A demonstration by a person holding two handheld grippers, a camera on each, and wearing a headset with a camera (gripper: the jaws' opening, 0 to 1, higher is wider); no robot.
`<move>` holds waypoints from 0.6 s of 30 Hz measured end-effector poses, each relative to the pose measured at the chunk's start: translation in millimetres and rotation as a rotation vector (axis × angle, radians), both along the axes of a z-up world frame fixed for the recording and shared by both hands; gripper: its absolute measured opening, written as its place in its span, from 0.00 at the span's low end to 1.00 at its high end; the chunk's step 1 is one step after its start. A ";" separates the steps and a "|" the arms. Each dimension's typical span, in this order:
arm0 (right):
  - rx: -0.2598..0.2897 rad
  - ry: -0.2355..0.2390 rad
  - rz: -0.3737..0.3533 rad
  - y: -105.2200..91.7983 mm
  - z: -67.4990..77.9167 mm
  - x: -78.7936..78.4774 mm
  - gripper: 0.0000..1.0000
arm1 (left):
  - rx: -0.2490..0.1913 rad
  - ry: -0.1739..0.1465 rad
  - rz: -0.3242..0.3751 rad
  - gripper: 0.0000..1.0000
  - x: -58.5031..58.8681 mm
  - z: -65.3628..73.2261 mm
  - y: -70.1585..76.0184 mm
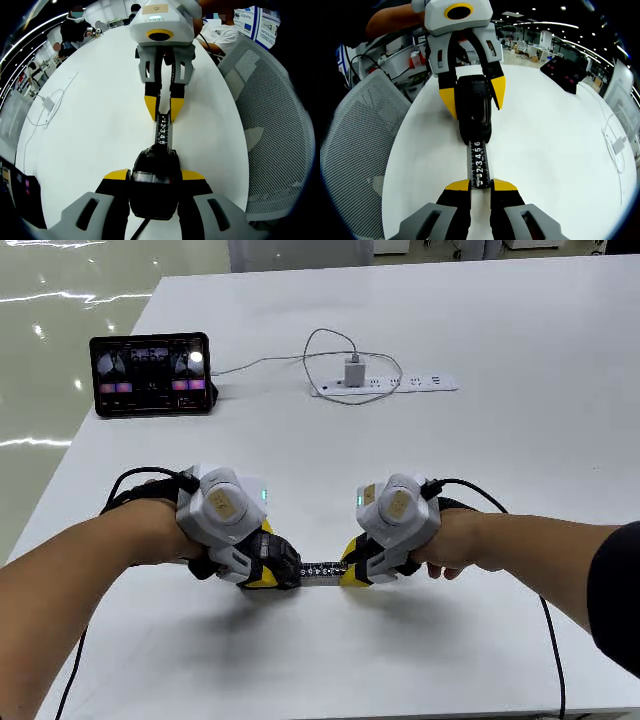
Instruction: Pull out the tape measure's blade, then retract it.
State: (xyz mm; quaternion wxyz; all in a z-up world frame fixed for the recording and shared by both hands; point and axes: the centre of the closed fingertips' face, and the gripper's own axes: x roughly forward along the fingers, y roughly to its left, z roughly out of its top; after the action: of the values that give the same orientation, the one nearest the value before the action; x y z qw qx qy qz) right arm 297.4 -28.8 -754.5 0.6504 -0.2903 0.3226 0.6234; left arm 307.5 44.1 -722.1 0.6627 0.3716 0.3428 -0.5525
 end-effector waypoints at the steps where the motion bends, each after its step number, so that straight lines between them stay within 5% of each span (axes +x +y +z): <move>1: 0.000 0.001 0.000 -0.5 0.0 0.0 0.10 | 0.000 0.000 0.001 0.31 -0.1 0.0 0.0; 18: -0.007 -0.003 -0.003 -10.6 0.9 1.1 0.10 | 0.000 0.001 0.001 0.31 -0.2 -0.1 -0.2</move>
State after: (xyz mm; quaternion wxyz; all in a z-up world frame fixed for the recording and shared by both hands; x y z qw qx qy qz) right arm 298.4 -39.4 -753.6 0.6508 -0.2931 0.3240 0.6210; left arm 307.3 43.9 -722.3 0.6629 0.3713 0.3433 -0.5522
